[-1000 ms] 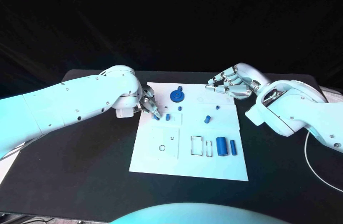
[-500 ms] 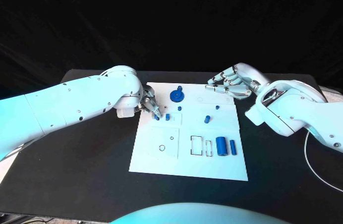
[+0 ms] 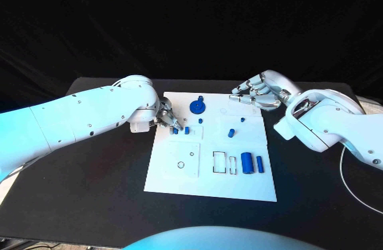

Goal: Assemble the parts on the task board

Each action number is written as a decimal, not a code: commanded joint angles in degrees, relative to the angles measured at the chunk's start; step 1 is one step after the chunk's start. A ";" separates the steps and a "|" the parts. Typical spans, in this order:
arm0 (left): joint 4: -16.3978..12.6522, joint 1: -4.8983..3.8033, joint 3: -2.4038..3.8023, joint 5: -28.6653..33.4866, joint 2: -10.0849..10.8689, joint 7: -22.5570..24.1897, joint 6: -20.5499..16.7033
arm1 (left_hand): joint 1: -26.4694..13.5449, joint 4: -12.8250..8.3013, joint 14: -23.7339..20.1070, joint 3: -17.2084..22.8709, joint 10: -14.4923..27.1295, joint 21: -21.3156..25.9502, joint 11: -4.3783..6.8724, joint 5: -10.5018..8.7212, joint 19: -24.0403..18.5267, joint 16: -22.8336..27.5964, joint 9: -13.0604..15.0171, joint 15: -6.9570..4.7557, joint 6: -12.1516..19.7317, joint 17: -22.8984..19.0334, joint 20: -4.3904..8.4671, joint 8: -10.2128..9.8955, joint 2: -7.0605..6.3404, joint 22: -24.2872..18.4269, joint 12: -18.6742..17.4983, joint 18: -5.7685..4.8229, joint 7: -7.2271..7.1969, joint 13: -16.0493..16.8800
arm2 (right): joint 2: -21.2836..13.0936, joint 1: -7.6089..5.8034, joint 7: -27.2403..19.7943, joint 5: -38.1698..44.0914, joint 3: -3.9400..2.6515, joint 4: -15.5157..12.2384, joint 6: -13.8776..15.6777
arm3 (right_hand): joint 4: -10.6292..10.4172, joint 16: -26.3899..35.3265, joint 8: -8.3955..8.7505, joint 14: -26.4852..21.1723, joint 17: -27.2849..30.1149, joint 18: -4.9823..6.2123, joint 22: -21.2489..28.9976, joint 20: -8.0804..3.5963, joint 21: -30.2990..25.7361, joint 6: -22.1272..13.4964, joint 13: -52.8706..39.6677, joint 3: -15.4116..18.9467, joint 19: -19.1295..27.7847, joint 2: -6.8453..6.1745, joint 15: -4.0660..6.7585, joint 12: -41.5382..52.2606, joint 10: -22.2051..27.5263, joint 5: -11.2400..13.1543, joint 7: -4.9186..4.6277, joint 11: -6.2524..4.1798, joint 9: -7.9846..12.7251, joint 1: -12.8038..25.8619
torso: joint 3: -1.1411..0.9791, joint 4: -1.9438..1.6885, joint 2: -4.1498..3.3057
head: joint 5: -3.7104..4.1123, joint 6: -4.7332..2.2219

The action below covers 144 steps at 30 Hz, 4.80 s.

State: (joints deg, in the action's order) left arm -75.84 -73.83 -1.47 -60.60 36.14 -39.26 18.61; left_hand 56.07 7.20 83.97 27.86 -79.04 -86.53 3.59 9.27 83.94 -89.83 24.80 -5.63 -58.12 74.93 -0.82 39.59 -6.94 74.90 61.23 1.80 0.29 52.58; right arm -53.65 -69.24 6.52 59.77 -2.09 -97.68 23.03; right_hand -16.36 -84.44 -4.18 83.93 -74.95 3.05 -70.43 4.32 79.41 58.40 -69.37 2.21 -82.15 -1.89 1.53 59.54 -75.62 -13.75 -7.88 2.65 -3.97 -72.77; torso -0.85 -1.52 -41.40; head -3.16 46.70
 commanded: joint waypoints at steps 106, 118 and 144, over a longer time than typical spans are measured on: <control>2.56 4.23 -0.81 -26.74 -5.77 29.40 -24.47 | 28.11 -6.61 2.13 -2.16 7.32 17.73 -6.66 -3.16 1.63 12.08 -20.64 3.83 -7.12 -7.72 -2.94 -30.89 -0.38 -1.72 -52.45 2.67 6.88 -48.15 | 0.30 0.04 -0.55 0.47 0.09 0.22 -0.77 | 0.26 0.58 -0.14 4.21 -6.98 1.00 0.13 -0.03 -0.38 0.25 0.25 1.86 0.29 1.00 0.09 0.30 0.37 -3.90 0.25 0.08 -0.08 -1.89 | 0.00 0.00 0.00 | 2.26 -1.44; -2.85 3.81 1.85 -19.44 -0.43 29.71 -26.58 | 26.48 -8.00 2.04 0.28 6.81 17.32 -6.87 -3.22 1.47 11.88 -20.72 4.05 -7.50 -8.10 -3.11 -31.85 -1.07 -1.17 -54.01 2.64 7.20 -48.05 | 0.42 0.08 -0.58 0.47 0.10 0.50 -0.82 | 0.26 0.58 -0.14 4.21 -6.98 1.00 0.13 -0.03 -0.38 0.25 0.25 1.86 0.29 1.00 0.09 0.30 0.37 -3.90 0.25 0.08 -0.08 -1.89 | -0.04 -0.08 0.02 | 2.27 -1.71; -1.99 3.90 1.97 -18.48 2.90 28.33 -21.97 | 24.80 -8.69 1.93 1.33 6.68 17.22 -7.06 -3.34 1.33 11.79 -20.77 4.22 -7.52 -8.53 -3.30 -32.71 -1.72 -0.91 -55.28 2.65 7.32 -48.03 | 0.48 0.30 -0.58 0.46 0.16 0.56 -0.85 | 0.26 0.58 -0.14 4.21 -6.98 1.00 0.13 -0.03 -0.38 0.25 0.25 1.86 0.29 1.00 0.09 0.30 0.37 -3.90 0.25 0.08 -0.08 -1.89 | 0.00 0.02 -0.02 | 1.76 -1.64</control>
State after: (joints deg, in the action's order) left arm -77.90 -69.92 0.50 -78.45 39.22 -10.66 -4.71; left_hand 81.47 -1.53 83.98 28.89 -71.88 -69.23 -3.36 6.15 83.94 -77.71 4.01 -1.54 -65.40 66.46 -4.10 7.18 -8.68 73.98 6.20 5.34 7.55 4.54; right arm -53.22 -68.99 6.39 59.77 -1.93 -97.09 22.82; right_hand -16.13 -84.11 -4.18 83.93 -74.91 3.05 -70.34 4.32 79.41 58.40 -69.08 3.86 -82.15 -0.99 1.53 59.54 -75.42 -17.43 -7.88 2.85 -3.97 -74.13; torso -0.83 -1.54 -41.42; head -1.34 45.07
